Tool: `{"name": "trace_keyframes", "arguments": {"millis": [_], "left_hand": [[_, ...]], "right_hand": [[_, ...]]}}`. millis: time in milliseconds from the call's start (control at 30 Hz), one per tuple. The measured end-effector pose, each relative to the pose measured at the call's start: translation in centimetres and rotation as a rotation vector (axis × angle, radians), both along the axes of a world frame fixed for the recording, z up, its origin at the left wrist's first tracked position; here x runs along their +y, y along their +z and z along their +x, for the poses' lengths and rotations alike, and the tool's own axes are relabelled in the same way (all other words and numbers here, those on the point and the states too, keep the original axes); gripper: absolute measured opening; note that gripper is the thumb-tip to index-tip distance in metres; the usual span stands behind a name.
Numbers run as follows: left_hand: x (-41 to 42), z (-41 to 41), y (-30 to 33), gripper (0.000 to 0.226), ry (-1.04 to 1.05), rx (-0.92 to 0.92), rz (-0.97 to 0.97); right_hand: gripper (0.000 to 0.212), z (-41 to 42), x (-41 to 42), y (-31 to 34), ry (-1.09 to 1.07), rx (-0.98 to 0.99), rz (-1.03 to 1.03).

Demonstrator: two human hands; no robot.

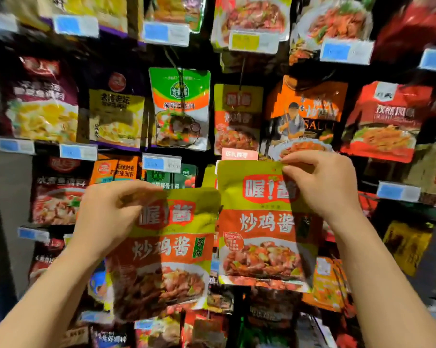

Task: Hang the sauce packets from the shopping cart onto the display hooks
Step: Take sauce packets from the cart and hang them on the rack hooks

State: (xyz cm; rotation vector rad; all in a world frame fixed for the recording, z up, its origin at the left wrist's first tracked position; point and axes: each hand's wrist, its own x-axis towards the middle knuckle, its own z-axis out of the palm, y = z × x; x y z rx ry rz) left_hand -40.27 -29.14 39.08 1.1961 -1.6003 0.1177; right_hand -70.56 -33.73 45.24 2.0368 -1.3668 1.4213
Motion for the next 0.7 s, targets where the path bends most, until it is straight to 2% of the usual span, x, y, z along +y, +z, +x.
{"name": "trace_keyframes", "arguments": {"millis": [133,200,400,567,700], "left_hand": [[0.0,2.6,5.3,0.063,-0.067,0.032,-0.117],[-0.6,4.3,7.6,0.067,-0.087,0.027,-0.178],[-2.1,9.7,11.2,0.056,-0.099,0.037,-0.265],[-3.6,10.1,12.3,0.051,-0.163,0.028,-0.241],[-4.7,10.4,13.0,0.043,-0.131,-0.015,-0.228]], "right_hand": [[0.012,2.9,-2.4,5.6,0.021,-0.049,-0.055],[0.011,4.4,-3.8,7.7,0.005,-0.065,-0.071],[0.008,7.8,-6.2,12.3,-0.034,-0.133,-0.053],[0.010,10.1,-8.1,14.6,-0.056,-0.193,-0.056],[0.009,10.9,-9.6,15.9,-0.069,-0.262,-0.027]]}}
